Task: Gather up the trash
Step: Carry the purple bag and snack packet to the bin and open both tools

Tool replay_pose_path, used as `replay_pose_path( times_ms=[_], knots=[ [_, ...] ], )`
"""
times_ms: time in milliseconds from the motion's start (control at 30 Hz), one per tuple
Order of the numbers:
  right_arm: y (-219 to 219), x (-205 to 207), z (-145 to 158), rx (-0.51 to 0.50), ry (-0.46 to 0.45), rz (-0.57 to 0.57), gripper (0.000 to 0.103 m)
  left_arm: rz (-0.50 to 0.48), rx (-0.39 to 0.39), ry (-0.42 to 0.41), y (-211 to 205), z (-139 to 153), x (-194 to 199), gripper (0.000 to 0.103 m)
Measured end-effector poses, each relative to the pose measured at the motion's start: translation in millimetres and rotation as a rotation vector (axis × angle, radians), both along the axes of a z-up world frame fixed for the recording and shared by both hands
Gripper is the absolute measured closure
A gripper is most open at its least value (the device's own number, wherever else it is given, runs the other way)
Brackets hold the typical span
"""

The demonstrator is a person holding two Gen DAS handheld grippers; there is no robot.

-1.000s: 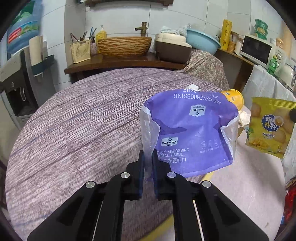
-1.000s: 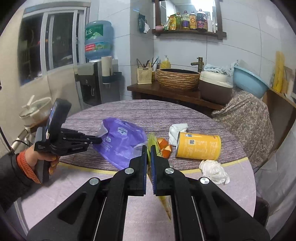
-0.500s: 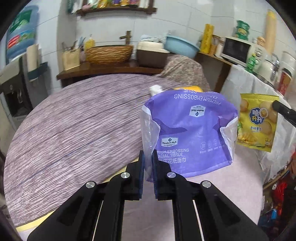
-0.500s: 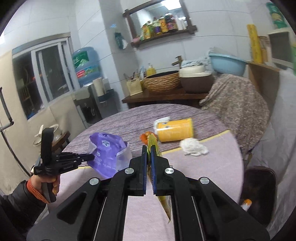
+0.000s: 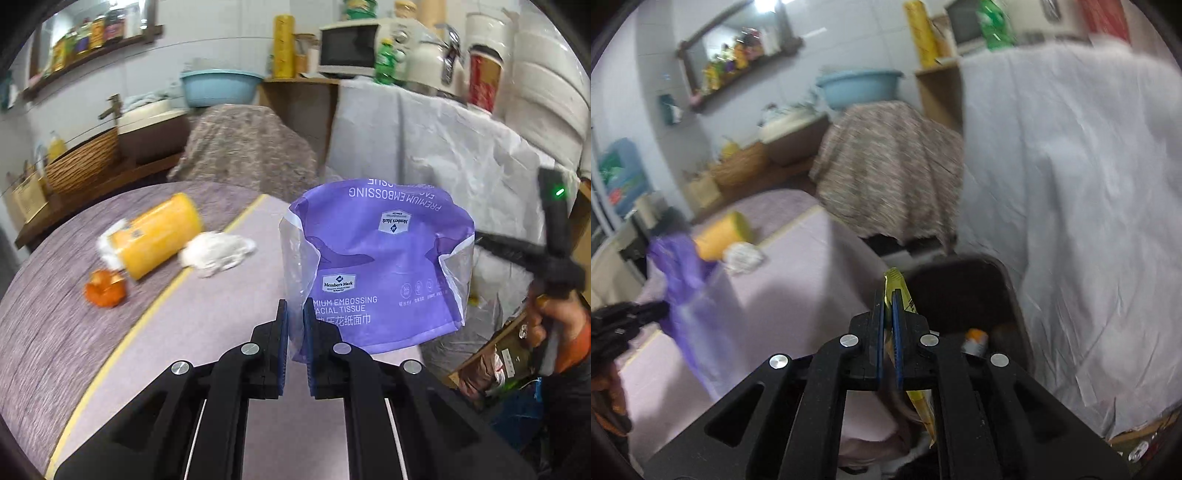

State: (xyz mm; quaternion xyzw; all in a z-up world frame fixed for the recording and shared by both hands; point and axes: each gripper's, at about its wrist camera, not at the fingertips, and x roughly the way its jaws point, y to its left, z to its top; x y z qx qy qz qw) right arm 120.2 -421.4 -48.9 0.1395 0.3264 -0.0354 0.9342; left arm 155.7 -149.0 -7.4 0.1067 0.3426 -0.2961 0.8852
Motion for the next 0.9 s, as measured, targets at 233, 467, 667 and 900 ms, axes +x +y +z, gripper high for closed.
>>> replay_pose_path(
  times_ms=[233, 467, 667, 900],
  knots=[
    [-40, 28, -90, 0.081, 0.119, -0.053, 0.098, -0.054, 0.092, 0.015, -67, -16, 12, 0.094],
    [-64, 34, -131, 0.096, 0.165, -0.098, 0.067, -0.078, 0.194, 0.033, -119, -38, 37, 0.094],
    [-83, -1, -125, 0.066, 0.124, -0.2, 0.055, -0.079, 0.282, 0.038, -170, -60, 54, 0.094],
    [-105, -40, -119, 0.026, 0.104, -0.315, 0.045, -0.124, 0.449, 0.088, -236, -106, 58, 0.094]
  ],
)
